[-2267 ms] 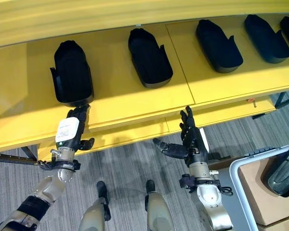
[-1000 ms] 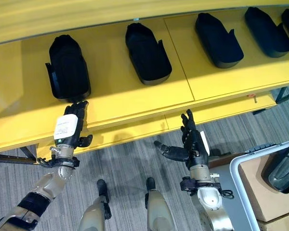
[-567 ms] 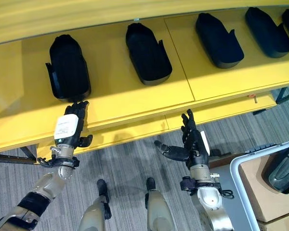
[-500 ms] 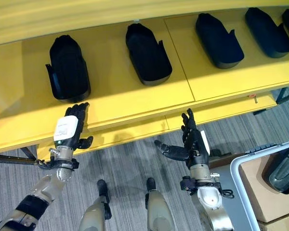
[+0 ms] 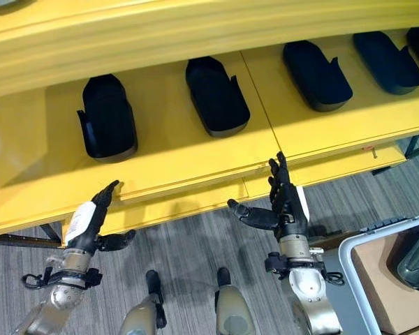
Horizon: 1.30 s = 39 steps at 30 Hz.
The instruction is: Move parts from the plastic box to the shelf.
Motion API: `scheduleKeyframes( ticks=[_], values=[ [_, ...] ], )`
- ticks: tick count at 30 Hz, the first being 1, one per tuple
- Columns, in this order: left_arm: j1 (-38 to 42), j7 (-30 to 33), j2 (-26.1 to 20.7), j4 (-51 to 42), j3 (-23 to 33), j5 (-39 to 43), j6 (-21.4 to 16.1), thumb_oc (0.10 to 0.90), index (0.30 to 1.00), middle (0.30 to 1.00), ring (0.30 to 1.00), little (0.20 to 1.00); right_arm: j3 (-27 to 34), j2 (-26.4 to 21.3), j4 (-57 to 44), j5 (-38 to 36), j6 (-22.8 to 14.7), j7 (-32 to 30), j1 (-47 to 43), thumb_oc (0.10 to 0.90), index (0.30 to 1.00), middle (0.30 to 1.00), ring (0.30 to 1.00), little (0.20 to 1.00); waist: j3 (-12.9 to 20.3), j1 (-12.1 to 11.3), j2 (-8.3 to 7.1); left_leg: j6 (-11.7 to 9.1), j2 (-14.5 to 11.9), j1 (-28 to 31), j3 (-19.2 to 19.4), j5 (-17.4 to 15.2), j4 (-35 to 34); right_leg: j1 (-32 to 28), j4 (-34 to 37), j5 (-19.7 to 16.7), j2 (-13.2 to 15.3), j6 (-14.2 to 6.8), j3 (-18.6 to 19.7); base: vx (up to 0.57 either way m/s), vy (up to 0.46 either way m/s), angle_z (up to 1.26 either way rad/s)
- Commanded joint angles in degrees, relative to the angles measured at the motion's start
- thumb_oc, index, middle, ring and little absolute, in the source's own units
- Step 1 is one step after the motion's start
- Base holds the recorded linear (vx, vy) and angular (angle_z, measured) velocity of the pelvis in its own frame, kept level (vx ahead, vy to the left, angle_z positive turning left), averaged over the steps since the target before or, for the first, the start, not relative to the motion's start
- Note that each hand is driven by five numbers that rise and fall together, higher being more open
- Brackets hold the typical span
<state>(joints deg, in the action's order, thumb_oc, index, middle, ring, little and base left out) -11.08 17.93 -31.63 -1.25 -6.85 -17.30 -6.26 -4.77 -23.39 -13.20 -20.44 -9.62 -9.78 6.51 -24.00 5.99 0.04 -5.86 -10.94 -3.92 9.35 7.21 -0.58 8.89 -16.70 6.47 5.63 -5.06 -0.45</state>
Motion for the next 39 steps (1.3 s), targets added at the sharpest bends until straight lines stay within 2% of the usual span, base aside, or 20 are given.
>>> scheduleKeyframes(
  ticks=[1,3,5,6,7,9,10,11,14,17,18,19,27,31,33,34,35,37,38,39],
  values=[
    [-0.57,0.83,-0.24,-2.53,4.47,8.12,-4.52,0.900,1.000,1.000,1.000,1.000,2.91,-1.82,-6.41,0.04,-5.60,0.81,-1.71,0.900,1.000,1.000,1.000,1.000,5.97,0.13,-0.29,-0.83,-6.86,1.45,-2.95,2.60,-1.05,0.28,0.86,-1.58,0.65,-0.21,0.94,-0.04,-0.143,-0.12],
    [-1.60,0.97,1.62,-1.92,5.50,12.54,-4.66,0.900,1.000,1.000,1.000,1.000,2.75,-2.26,-6.11,-0.52,-5.50,1.29,-1.70,0.900,1.000,1.000,1.000,1.000,6.41,0.07,0.06,-0.93,-7.82,1.67,-2.89,3.82,-1.97,1.09,-0.46,-0.66,-0.79,0.55,1.42,-0.04,-0.155,-0.17],
    [-1.49,0.00,6.41,1.96,5.35,22.43,-4.47,0.900,1.000,1.000,1.000,1.000,2.19,-2.64,-5.44,-1.43,-5.11,1.79,-1.83,0.900,1.000,1.000,1.000,1.000,6.72,-0.21,0.52,-1.07,-9.11,1.45,-3.82,7.01,-2.68,1.97,-1.44,0.05,-3.09,2.06,2.48,-0.07,-0.205,-0.15],
    [-1.51,-0.04,6.44,1.97,5.34,22.48,-4.48,0.900,1.000,1.000,1.000,1.000,2.20,-2.69,-5.46,-1.46,-5.10,1.81,-1.79,0.900,1.000,1.000,1.000,1.000,6.88,-0.20,0.64,-1.14,-9.22,1.29,-3.87,7.08,-2.72,2.15,-1.45,0.01,-3.20,2.12,2.43,-0.07,-0.205,-0.16],
    [-1.36,0.13,8.06,2.87,5.35,26.07,-4.81,0.900,1.000,1.000,1.000,1.000,2.50,-3.11,-5.38,-1.54,-5.06,2.06,-1.48,0.900,1.000,1.000,1.000,1.000,6.95,-0.28,0.78,-1.17,-9.59,0.74,-5.22,8.86,-2.55,2.15,-1.41,0.09,-3.96,2.93,2.85,-0.04,-0.140,-0.18],
    [-2.53,-1.24,9.00,2.62,6.14,25.89,-4.14,0.900,1.000,1.000,1.000,1.000,3.49,-3.61,-5.17,-2.55,-4.91,2.77,-0.45,0.900,1.000,1.000,1.000,1.000,7.13,-0.44,0.71,-1.03,-9.84,-0.50,-7.63,11.24,-2.41,1.86,0.30,-0.04,-5.47,4.34,3.27,-0.05,-0.324,0.05],
    [-2.53,-2.18,10.09,1.59,7.28,27.38,-4.48,0.900,1.000,1.000,1.000,1.000,4.33,-4.47,-4.49,-3.05,-4.09,3.48,-0.28,0.900,1.000,1.000,1.000,1.000,7.09,-1.57,-0.42,0.19,-6.07,-2.38,-13.48,10.82,1.00,-0.70,5.66,-2.01,-5.57,5.11,3.75,-0.04,-0.360,0.15],
    [-2.38,-2.60,10.07,1.27,7.32,27.10,-4.62,0.900,1.000,1.000,1.000,1.000,4.87,-4.70,-4.43,-3.00,-3.90,3.83,-0.16,0.900,1.000,1.000,1.000,1.000,7.13,-1.83,-0.82,0.75,-3.45,-3.04,-14.34,9.25,2.44,-1.61,7.26,-2.71,-5.16,5.11,3.43,-0.02,-0.255,0.10],
    [-2.52,-3.89,10.30,0.43,7.11,26.86,-4.85,0.900,1.000,1.000,1.000,1.000,6.16,-4.60,-4.26,-3.11,-3.35,5.03,0.48,0.900,1.000,1.000,1.000,1.000,7.34,-2.16,-2.18,3.61,7.12,-3.47,-14.55,-1.36,6.36,-4.18,11.35,-4.95,-4.37,4.64,2.86,-0.01,-0.072,0.14],
    [-2.89,-4.43,10.52,-0.29,7.58,26.73,-4.79,0.900,1.000,1.000,1.000,1.000,6.65,-3.49,-3.40,-3.33,-3.28,5.57,0.43,0.900,1.000,1.000,1.000,1.000,8.58,-2.60,-2.49,5.66,14.25,-3.16,-18.20,-5.64,7.43,-4.74,13.80,-6.91,-5.30,3.87,4.04,0.03,0.007,-0.23],
    [-2.87,-4.21,10.66,-0.43,7.77,26.29,-4.59,0.900,1.000,1.000,1.000,1.000,6.28,-3.07,-2.53,-3.13,-3.35,5.51,-0.37,0.900,1.000,1.000,1.000,1.000,9.13,-3.30,-2.47,6.33,17.27,-3.55,-22.08,-5.62,7.46,-4.82,14.82,-7.67,-6.13,3.56,5.38,0.08,0.055,-0.66],
    [-3.44,-4.22,11.48,-0.44,7.74,26.77,-4.64,0.900,1.000,1.000,1.000,1.000,5.13,-2.12,-2.28,-3.52,-3.04,6.26,-1.67,0.900,1.000,1.000,1.000,1.000,10.20,-3.27,-2.42,7.80,18.58,-1.81,-24.69,-6.04,5.00,-5.18,15.87,-8.36,-7.41,3.37,6.83,0.06,0.042,-0.47],
    [-1.96,-4.79,10.78,-0.23,5.67,26.81,-4.42,0.900,1.000,1.000,1.000,1.000,5.86,-0.21,-2.37,-4.45,-2.00,6.50,-0.39,0.900,1.000,1.000,1.000,1.000,12.75,-2.37,-2.92,8.71,16.62,0.65,-20.94,-4.22,-0.73,-6.54,18.50,-9.31,-7.10,2.66,7.34,0.04,0.080,-0.40],
    [-0.71,-4.34,9.82,0.00,4.03,26.94,-4.29,0.900,1.000,1.000,1.000,1.000,5.47,0.79,-3.18,-4.63,-2.10,6.07,-0.26,0.900,1.000,1.000,1.000,1.000,12.07,-1.01,-2.88,9.60,15.96,1.45,-17.14,-4.48,-1.70,-4.61,15.84,-9.80,-7.53,1.34,10.44,-0.02,0.111,-0.57],
    [0.76,-4.05,8.67,0.19,2.91,26.10,-4.40,0.900,1.000,1.000,1.000,1.000,4.67,0.99,-3.74,-3.93,-2.19,6.29,-0.98,0.900,1.000,1.000,1.000,1.000,10.91,-0.01,-2.48,10.29,15.46,1.71,-13.42,-4.97,-1.93,-1.11,12.35,-10.51,-8.86,0.19,14.30,-0.10,0.163,-1.36],
    [1.36,-3.58,8.21,0.08,2.98,26.17,-4.58,0.900,1.000,1.000,1.000,1.000,4.10,0.94,-3.97,-3.23,-2.34,6.08,-2.10,0.900,1.000,1.000,1.000,1.000,10.07,-0.97,-2.25,10.55,14.56,1.34,-10.78,-6.03,-0.94,0.78,9.96,-9.93,-8.12,-0.26,11.73,-0.17,0.128,-1.46],
    [2.10,-2.67,7.44,-0.24,3.56,26.47,-4.76,0.900,1.000,1.000,1.000,1.000,3.20,0.79,-3.99,-2.20,-2.70,5.54,-3.98,0.900,1.000,1.000,1.000,1.000,9.06,-2.89,-1.51,10.24,12.85,1.30,-7.70,-6.99,-0.26,1.64,7.82,-8.51,-4.18,-0.26,1.40,-0.15,0.030,-1.56],
    [1.91,-1.80,6.98,-1.47,4.69,26.63,-4.86,0.900,1.000,1.000,1.000,1.000,1.39,1.19,-3.05,-0.70,-2.95,4.40,-7.17,0.900,1.000,1.000,1.000,1.000,8.80,-4.71,-0.11,9.19,10.00,1.51,-2.38,-7.26,-0.53,-0.37,7.80,-6.91,3.80,0.22,-14.65,-0.09,0.017,-2.28],
    [0.99,-1.98,7.21,-1.71,5.60,26.69,-4.83,0.900,1.000,1.000,1.000,1.000,0.80,1.20,-2.37,-0.47,-2.66,4.39,-8.29,0.900,1.000,1.000,1.000,1.000,8.62,-4.96,0.20,8.84,8.87,2.68,0.16,-7.67,-0.93,-0.84,8.12,-7.69,6.18,0.14,-17.63,0.05,0.011,-2.08],
    [0.96,-1.98,7.20,-1.67,5.62,26.69,-4.81,0.900,1.000,1.000,1.000,1.000,0.76,1.21,-2.33,-0.47,-2.65,4.40,-8.29,0.900,1.000,1.000,1.000,1.000,8.82,-4.97,0.33,8.54,8.76,3.33,-0.51,-8.59,-1.15,-1.25,7.94,-6.71,5.93,-0.47,-16.85,0.11,-0.016,-1.57]
  ],
)
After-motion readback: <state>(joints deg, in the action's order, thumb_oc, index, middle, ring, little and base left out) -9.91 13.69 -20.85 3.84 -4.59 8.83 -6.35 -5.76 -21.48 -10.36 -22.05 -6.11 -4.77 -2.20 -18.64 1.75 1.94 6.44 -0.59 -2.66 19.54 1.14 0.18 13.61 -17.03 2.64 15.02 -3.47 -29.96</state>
